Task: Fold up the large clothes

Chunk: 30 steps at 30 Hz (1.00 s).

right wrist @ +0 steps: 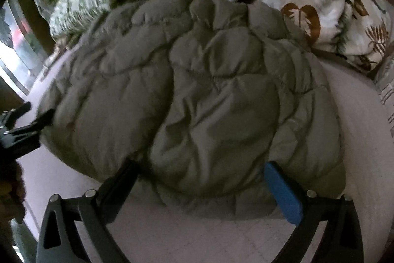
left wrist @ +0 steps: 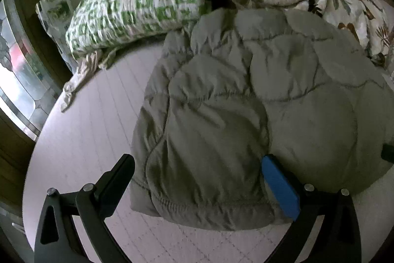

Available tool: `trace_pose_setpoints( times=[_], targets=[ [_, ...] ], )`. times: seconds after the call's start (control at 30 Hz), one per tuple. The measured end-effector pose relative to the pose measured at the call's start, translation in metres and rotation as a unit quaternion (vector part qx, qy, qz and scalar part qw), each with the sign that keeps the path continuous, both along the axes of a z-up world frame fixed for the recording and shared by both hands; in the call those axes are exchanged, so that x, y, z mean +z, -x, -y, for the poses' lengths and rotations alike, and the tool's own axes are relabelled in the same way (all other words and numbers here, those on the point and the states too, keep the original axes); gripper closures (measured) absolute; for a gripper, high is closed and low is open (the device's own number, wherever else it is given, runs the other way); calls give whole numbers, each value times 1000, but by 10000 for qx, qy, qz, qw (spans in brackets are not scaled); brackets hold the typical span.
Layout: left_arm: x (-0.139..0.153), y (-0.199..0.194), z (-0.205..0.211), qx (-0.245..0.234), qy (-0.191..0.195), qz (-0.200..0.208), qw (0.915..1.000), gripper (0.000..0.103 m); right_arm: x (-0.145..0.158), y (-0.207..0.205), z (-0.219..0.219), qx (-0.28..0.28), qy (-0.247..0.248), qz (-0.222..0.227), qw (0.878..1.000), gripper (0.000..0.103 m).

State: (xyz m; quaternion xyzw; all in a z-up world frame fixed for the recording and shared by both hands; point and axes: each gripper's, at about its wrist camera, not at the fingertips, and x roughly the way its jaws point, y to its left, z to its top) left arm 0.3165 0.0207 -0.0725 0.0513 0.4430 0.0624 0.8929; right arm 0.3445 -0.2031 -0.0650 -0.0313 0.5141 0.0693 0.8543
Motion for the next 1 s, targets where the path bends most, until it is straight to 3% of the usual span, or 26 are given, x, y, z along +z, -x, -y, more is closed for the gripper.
trace_pose_setpoints(
  times=[0.13,0.37,0.53,0.7,1.0],
  targets=[
    [-7,-3,-9,18,337,-25,9994,0,-12,-9,-7,17,157,-35,9999,0],
    [-10,-2,-5,-13,225,46,9997,0,-25,-23,-7,24,214,-29,9998,0],
    [-7,0,-6,34,240,-17,9997,0,-14,-4,-5,54,130,122,9998,0],
    [-2,3,-5,106,235,-127,9996,0,6,14,5,27,-341,237,9991,0],
    [15,26,-5,45,79,-195,9998,0,36,45,27,-187,-238,371,9989,0]
  ],
)
